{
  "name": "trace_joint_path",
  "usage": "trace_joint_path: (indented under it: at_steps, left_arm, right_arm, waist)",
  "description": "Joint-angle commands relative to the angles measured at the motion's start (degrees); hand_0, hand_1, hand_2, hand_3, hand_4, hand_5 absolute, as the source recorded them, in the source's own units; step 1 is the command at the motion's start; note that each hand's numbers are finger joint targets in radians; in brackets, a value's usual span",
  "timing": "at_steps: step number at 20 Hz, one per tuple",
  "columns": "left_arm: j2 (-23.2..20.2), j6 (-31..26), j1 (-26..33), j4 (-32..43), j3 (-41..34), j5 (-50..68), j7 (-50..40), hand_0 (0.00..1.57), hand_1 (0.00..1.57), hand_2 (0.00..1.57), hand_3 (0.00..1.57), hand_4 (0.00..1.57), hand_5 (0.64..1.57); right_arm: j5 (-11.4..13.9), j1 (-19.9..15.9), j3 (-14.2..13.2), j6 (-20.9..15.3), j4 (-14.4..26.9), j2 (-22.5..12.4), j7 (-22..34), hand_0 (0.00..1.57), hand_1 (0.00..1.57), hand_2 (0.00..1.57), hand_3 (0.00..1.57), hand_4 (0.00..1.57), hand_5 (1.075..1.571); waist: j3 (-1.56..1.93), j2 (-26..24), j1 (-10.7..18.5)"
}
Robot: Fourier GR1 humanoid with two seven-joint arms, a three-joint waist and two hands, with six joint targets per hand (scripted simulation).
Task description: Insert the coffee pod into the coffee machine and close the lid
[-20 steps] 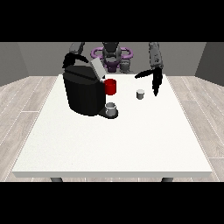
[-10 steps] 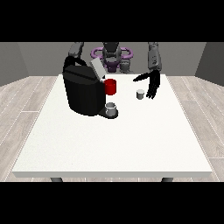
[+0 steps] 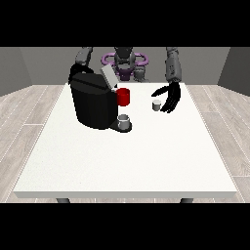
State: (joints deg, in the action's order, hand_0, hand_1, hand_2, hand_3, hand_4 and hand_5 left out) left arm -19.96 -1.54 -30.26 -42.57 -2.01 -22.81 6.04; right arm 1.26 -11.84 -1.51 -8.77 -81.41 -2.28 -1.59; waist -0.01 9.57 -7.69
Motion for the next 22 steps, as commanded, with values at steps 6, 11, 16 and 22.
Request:
trace_joint_path:
  at_steps: [6,11,16,22]
  left_arm:
    - [1.7,7.6,-2.7,4.0,1.9,-7.0,1.4,0.7,0.7,0.83,0.59,0.0,1.571]
    - [2.8,12.9,-2.0,7.6,0.5,-8.4,6.8,0.84,0.84,0.97,0.74,0.39,1.571]
    - [1.1,13.0,-4.1,8.1,2.4,-12.2,5.9,0.99,0.99,1.09,0.87,0.29,1.571]
    - [-2.9,11.9,-8.3,12.1,0.2,-12.9,8.0,1.17,1.17,1.29,1.18,0.41,1.571]
  right_arm:
    - [0.4,1.4,1.3,0.1,1.1,1.4,-1.7,0.0,0.0,0.0,0.0,0.48,1.571]
    - [-0.4,-0.1,-0.4,0.0,0.2,0.1,-0.2,0.0,0.0,0.0,0.0,0.49,1.571]
    - [-1.8,-2.1,-2.6,0.3,2.8,-0.4,-1.5,0.0,0.0,0.0,0.0,0.49,1.571]
    - [-1.3,-2.2,0.1,-0.5,-1.2,1.3,2.0,0.0,0.0,0.0,0.0,0.49,1.571]
  waist:
    - [0.01,-0.5,-1.3]
    - [-0.01,0.7,-0.9]
    - [0.01,1.3,0.0]
    - [-0.02,3.2,-2.7]
